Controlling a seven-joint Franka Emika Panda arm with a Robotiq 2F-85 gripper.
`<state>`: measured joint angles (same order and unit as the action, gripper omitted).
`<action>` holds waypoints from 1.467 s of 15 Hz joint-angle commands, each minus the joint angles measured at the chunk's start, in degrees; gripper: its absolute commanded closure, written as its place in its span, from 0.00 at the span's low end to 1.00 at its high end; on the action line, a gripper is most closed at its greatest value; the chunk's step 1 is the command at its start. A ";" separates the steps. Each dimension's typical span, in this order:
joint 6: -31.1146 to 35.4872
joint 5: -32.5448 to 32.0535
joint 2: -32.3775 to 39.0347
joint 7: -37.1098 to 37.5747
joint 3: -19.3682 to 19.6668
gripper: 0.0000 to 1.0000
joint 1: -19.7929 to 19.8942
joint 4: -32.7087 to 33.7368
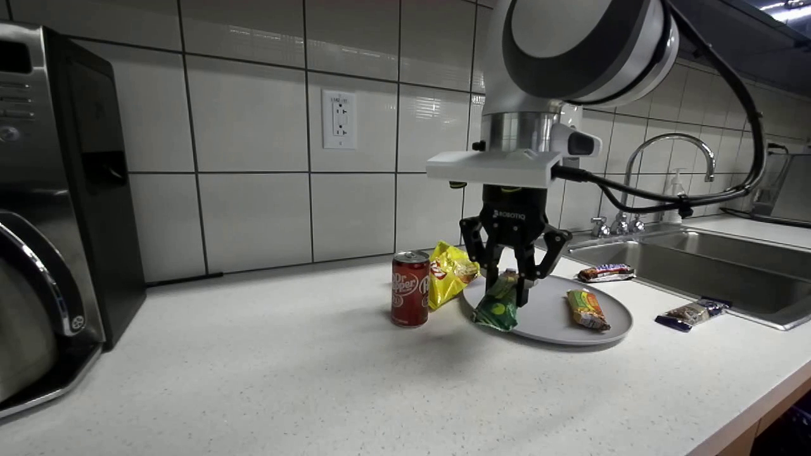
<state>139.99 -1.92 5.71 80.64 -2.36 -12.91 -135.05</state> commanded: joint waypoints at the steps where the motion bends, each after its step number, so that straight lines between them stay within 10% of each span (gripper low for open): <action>1: -3.44 0.99 -3.44 -6.74 -1.23 0.84 2.33 -1.79; 22: -15.53 0.17 -2.66 -37.51 -0.36 0.84 6.72 2.00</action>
<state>127.28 -1.57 2.27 47.84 -2.34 -7.45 -135.37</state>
